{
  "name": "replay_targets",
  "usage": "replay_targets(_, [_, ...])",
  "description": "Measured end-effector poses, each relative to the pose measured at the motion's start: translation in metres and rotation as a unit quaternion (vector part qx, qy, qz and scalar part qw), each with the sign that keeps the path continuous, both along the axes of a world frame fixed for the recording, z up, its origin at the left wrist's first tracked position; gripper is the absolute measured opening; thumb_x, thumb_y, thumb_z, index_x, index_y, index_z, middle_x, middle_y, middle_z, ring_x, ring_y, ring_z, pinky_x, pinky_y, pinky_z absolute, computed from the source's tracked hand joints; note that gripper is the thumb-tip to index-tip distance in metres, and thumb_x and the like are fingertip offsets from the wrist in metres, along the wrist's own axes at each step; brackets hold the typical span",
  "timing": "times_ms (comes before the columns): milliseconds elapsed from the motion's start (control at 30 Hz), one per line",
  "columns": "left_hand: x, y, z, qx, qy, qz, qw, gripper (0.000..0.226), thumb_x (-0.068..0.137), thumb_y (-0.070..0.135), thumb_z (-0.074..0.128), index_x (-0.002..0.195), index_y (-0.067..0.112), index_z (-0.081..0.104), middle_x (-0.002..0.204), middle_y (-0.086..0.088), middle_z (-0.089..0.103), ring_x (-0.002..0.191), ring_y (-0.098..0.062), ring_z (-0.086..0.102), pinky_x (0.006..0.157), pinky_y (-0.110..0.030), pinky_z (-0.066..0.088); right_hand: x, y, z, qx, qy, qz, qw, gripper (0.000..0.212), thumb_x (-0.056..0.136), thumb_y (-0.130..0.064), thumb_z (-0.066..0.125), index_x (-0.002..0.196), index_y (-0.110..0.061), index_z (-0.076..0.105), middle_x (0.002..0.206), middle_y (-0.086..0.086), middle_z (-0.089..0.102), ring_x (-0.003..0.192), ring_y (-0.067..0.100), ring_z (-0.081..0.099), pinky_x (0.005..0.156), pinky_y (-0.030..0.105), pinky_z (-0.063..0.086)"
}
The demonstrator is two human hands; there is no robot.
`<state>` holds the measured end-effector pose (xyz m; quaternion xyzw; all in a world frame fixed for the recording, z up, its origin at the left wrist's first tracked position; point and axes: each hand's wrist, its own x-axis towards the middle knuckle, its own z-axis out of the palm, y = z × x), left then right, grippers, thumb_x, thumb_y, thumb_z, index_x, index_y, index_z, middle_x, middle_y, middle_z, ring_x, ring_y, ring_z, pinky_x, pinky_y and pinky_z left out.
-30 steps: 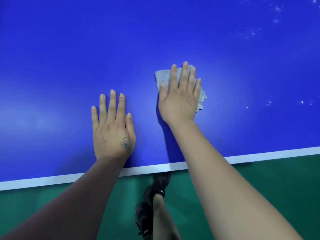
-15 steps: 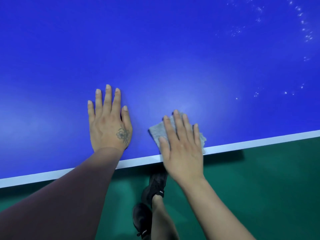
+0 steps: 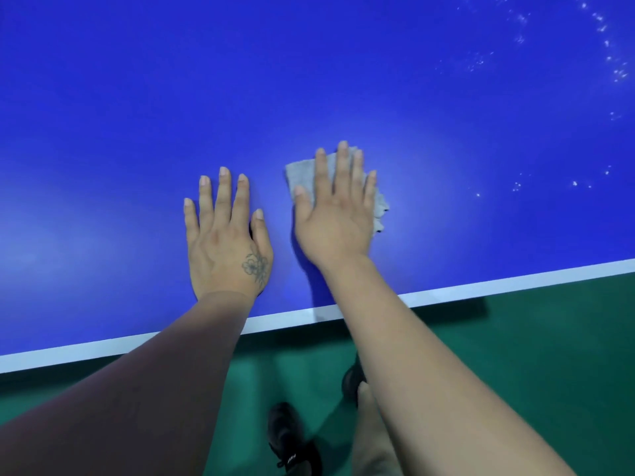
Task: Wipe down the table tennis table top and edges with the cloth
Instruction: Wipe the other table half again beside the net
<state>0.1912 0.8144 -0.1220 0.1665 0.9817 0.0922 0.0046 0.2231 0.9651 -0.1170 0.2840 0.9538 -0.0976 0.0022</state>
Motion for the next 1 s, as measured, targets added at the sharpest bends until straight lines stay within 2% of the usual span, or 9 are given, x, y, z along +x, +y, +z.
replay_targets(167, [0.002, 0.001, 0.000, -0.002, 0.004, -0.004, 1.000, 0.059, 0.113, 0.041, 0.022, 0.169, 0.021, 0.026, 0.178, -0.001, 0.017, 0.166, -0.026, 0.007, 0.134, -0.052, 0.009, 0.052, -0.039, -0.004, -0.012, 0.027, 0.082, 0.996, 0.065, 0.112, -0.049, 0.030, 0.170, -0.021, 0.026, 0.180, 0.011, 0.009, 0.167, 0.028, 0.002, 0.134, 0.053, 0.006])
replay_targets(267, [0.002, 0.001, 0.000, 0.012, 0.015, -0.004, 1.000, 0.058, 0.114, 0.040, 0.025, 0.168, 0.020, 0.030, 0.177, -0.002, 0.021, 0.165, -0.027, 0.011, 0.133, -0.052, 0.010, 0.096, -0.029, -0.005, -0.005, 0.008, 0.094, 0.996, 0.061, 0.115, -0.047, 0.030, 0.171, -0.023, 0.024, 0.180, 0.009, 0.008, 0.167, 0.026, 0.001, 0.134, 0.053, 0.007])
replay_targets(500, [0.004, 0.004, 0.003, 0.022, 0.019, -0.002, 1.000, 0.053, 0.114, 0.030, 0.033, 0.166, 0.018, 0.033, 0.176, -0.005, 0.025, 0.164, -0.030, 0.015, 0.134, -0.051, 0.010, 0.156, 0.061, -0.002, 0.016, -0.027, 0.027, 0.999, 0.062, 0.115, -0.047, 0.011, 0.173, -0.025, 0.013, 0.181, 0.005, -0.002, 0.167, 0.024, -0.006, 0.134, 0.053, 0.004])
replay_targets(633, [0.005, 0.006, 0.004, 0.017, 0.024, -0.004, 1.000, 0.050, 0.114, 0.025, 0.034, 0.163, 0.014, 0.037, 0.173, -0.007, 0.030, 0.162, -0.033, 0.019, 0.132, -0.054, 0.012, 0.129, 0.112, -0.004, 0.022, -0.011, -0.042, 0.999, 0.066, 0.112, -0.049, 0.010, 0.172, -0.021, 0.015, 0.180, 0.009, 0.003, 0.167, 0.027, -0.001, 0.134, 0.053, 0.003])
replay_targets(733, [0.003, 0.022, 0.009, 0.045, 0.020, 0.033, 0.998, 0.045, 0.112, 0.022, 0.039, 0.153, 0.007, 0.049, 0.166, -0.012, 0.041, 0.160, -0.036, 0.025, 0.132, -0.056, 0.013, 0.093, 0.118, -0.006, 0.025, -0.020, -0.060, 0.998, 0.070, 0.111, -0.049, 0.011, 0.172, -0.015, 0.010, 0.179, 0.017, -0.003, 0.166, 0.034, -0.005, 0.133, 0.055, 0.001])
replay_targets(833, [-0.001, 0.063, 0.017, 0.111, 0.020, 0.026, 0.993, 0.040, 0.109, 0.025, 0.043, 0.141, 0.008, 0.059, 0.158, -0.010, 0.053, 0.159, -0.034, 0.029, 0.133, -0.052, 0.011, 0.074, 0.105, -0.005, 0.017, -0.015, -0.021, 1.000, 0.069, 0.113, -0.048, 0.017, 0.172, -0.014, 0.008, 0.178, 0.019, -0.006, 0.166, 0.036, -0.008, 0.133, 0.055, 0.000])
replay_targets(933, [-0.007, 0.120, 0.018, 0.155, 0.020, -0.034, 0.987, 0.044, 0.108, 0.031, 0.046, 0.146, 0.012, 0.058, 0.164, -0.008, 0.047, 0.162, -0.031, 0.025, 0.134, -0.046, 0.009, 0.088, 0.089, -0.006, -0.004, 0.025, 0.056, 0.998, 0.065, 0.113, -0.045, 0.023, 0.172, -0.016, 0.016, 0.180, 0.015, -0.001, 0.166, 0.031, -0.006, 0.133, 0.052, 0.003])
replay_targets(1000, [-0.011, 0.159, 0.019, 0.164, 0.015, -0.054, 0.985, 0.048, 0.107, 0.033, 0.046, 0.149, 0.012, 0.056, 0.167, -0.008, 0.043, 0.162, -0.031, 0.022, 0.134, -0.048, 0.010, 0.112, 0.083, -0.006, -0.029, 0.044, 0.092, 0.994, 0.062, 0.114, -0.043, 0.027, 0.171, -0.019, 0.022, 0.180, 0.011, 0.004, 0.167, 0.027, -0.003, 0.134, 0.049, 0.006])
